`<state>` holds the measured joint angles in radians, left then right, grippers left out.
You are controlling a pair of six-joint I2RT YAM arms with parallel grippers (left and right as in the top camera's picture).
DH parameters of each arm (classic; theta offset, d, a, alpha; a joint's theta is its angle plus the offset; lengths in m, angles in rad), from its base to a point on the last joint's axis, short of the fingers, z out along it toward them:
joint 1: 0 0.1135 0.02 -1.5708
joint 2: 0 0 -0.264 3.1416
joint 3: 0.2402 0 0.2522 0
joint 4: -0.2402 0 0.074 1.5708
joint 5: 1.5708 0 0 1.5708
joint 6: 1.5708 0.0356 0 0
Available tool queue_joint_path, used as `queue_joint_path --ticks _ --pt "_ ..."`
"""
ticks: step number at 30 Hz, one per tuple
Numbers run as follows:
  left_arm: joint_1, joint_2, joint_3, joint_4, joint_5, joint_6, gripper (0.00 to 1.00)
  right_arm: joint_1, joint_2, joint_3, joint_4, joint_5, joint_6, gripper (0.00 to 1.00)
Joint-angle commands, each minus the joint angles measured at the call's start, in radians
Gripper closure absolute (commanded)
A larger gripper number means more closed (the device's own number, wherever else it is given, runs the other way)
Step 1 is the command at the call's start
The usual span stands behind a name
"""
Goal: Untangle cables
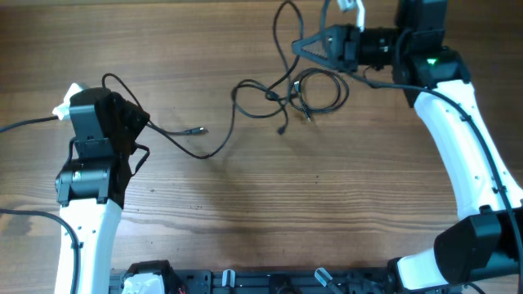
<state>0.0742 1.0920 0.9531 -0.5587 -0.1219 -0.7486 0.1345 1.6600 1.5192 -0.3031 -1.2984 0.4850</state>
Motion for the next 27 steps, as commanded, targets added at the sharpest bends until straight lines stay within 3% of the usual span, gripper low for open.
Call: queue_joint_path --ticks 1,3,6,9,18,27 --pt "0.002 -0.011 0.003 -0.001 0.005 0.066 0.96 -0.025 -0.017 0.011 -0.050 0.118 0.220 0.96" --pt "0.002 -0.011 0.003 -0.001 0.005 0.066 0.96 -0.018 -0.016 0.011 -0.101 0.193 0.197 0.96" --pt "0.002 -0.011 0.003 0.001 0.005 0.065 0.96 0.044 -0.016 0.011 -0.277 0.426 -0.043 0.96" --pt "0.002 -0.011 0.003 0.000 0.005 0.065 0.96 0.122 -0.012 0.010 -0.385 0.476 -0.166 0.96" --pt "0.002 0.022 0.003 -0.040 0.160 0.064 0.96 0.154 -0.012 0.010 -0.544 0.766 -0.204 0.96" --pt "0.001 0.177 0.003 -0.059 0.417 0.061 0.96 0.154 -0.012 0.010 -0.540 0.691 -0.224 0.96"
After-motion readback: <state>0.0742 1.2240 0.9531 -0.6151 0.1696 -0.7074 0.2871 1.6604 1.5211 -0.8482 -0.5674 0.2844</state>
